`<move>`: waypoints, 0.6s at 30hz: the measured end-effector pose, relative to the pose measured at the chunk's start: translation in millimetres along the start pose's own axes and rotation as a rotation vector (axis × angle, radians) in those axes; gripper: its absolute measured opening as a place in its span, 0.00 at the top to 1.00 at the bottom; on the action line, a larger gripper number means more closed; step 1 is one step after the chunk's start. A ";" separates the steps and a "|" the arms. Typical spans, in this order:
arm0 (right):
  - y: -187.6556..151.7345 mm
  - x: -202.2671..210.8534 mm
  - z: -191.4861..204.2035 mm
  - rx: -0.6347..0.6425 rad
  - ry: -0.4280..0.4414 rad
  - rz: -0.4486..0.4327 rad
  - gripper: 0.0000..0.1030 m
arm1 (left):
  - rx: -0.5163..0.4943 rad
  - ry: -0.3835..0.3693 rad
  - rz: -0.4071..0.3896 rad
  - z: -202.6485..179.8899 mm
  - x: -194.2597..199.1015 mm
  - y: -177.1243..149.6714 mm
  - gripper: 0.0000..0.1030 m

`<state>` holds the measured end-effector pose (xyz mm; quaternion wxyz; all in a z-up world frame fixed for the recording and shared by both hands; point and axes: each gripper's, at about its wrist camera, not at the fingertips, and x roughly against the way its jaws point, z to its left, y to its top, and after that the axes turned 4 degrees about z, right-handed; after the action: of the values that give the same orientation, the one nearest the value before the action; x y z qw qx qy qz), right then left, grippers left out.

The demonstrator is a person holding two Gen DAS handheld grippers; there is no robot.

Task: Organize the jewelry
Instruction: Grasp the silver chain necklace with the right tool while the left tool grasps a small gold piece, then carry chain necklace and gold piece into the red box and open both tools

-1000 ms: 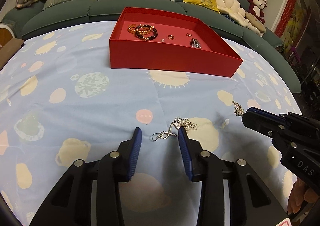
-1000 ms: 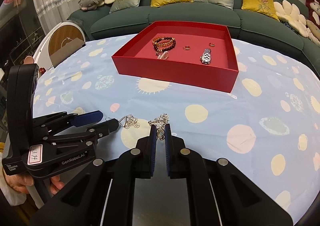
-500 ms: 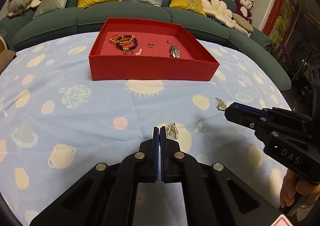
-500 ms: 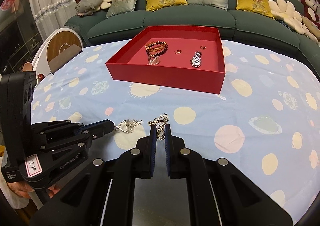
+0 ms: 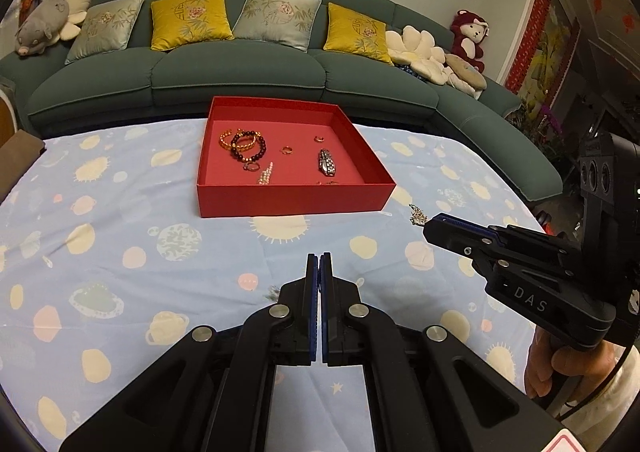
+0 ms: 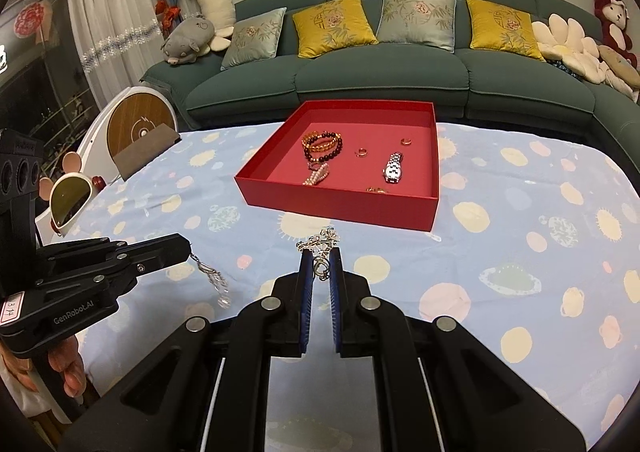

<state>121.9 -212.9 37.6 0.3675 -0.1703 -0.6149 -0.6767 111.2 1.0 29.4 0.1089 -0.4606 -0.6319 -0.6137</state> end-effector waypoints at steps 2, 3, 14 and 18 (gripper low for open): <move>3.9 8.2 1.0 0.000 0.000 -0.022 0.93 | -0.007 0.006 -0.014 -2.5 8.5 4.4 1.00; 5.7 12.4 1.2 -0.002 0.002 -0.033 0.93 | -0.012 0.009 -0.019 -3.7 12.3 6.8 1.00; 44.4 56.1 4.0 -0.012 0.003 -0.178 0.93 | -0.037 0.040 -0.130 -18.9 49.9 55.2 1.00; 67.2 70.7 5.0 -0.014 0.007 -0.240 0.93 | -0.049 0.059 -0.184 -22.8 59.2 81.1 1.00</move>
<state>120.8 -226.7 134.3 0.2849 -0.0954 -0.6249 -0.7206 126.7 -6.8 130.9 0.0592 -0.3851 -0.6527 -0.6498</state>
